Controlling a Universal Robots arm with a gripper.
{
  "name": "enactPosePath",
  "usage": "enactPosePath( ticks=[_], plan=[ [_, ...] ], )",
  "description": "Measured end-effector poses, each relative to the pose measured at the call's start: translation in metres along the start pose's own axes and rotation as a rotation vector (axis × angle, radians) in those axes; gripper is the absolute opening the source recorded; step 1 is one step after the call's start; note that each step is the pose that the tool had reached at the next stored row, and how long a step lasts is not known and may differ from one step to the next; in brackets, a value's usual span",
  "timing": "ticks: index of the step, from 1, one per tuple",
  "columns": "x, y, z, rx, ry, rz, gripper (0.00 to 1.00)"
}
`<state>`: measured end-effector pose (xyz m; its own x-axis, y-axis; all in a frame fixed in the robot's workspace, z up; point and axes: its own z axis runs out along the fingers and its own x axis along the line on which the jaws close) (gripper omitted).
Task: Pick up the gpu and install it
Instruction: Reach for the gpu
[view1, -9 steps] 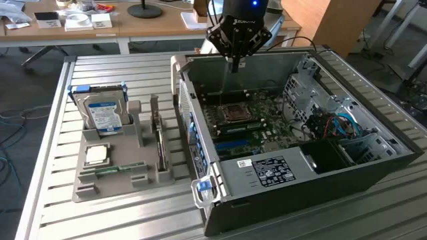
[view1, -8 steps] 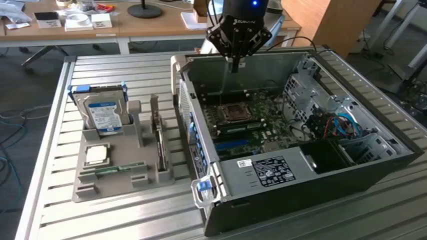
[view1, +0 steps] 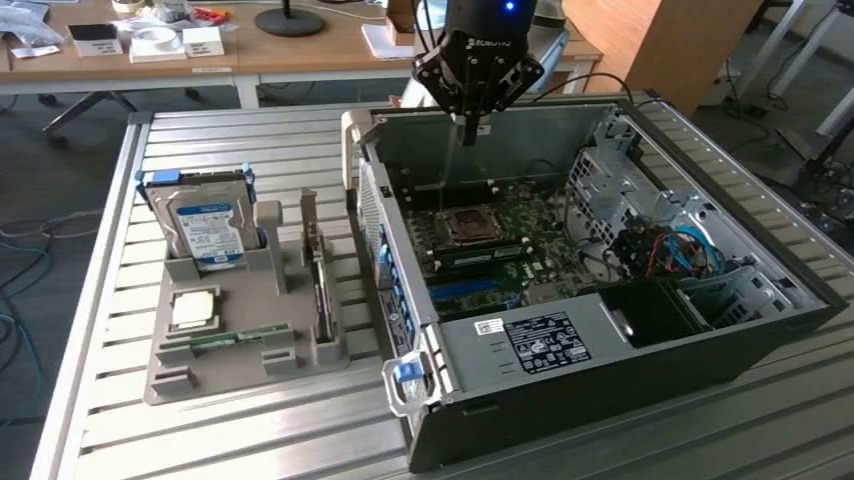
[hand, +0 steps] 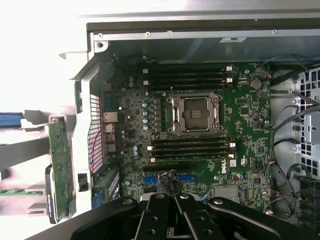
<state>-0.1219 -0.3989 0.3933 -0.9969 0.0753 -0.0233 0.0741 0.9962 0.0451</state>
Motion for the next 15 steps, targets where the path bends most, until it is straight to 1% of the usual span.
enactPosePath(
  ticks=[4, 9, 15],
  plan=[
    [0.001, -0.0001, 0.0001, -0.0002, -0.0002, 0.000, 0.11],
    [0.008, -0.0006, -0.0002, -0.0006, 0.0000, 0.000, 0.11],
    [0.018, -0.0013, -0.0005, -0.0074, -0.0005, 0.000, 0.11]
  ],
)
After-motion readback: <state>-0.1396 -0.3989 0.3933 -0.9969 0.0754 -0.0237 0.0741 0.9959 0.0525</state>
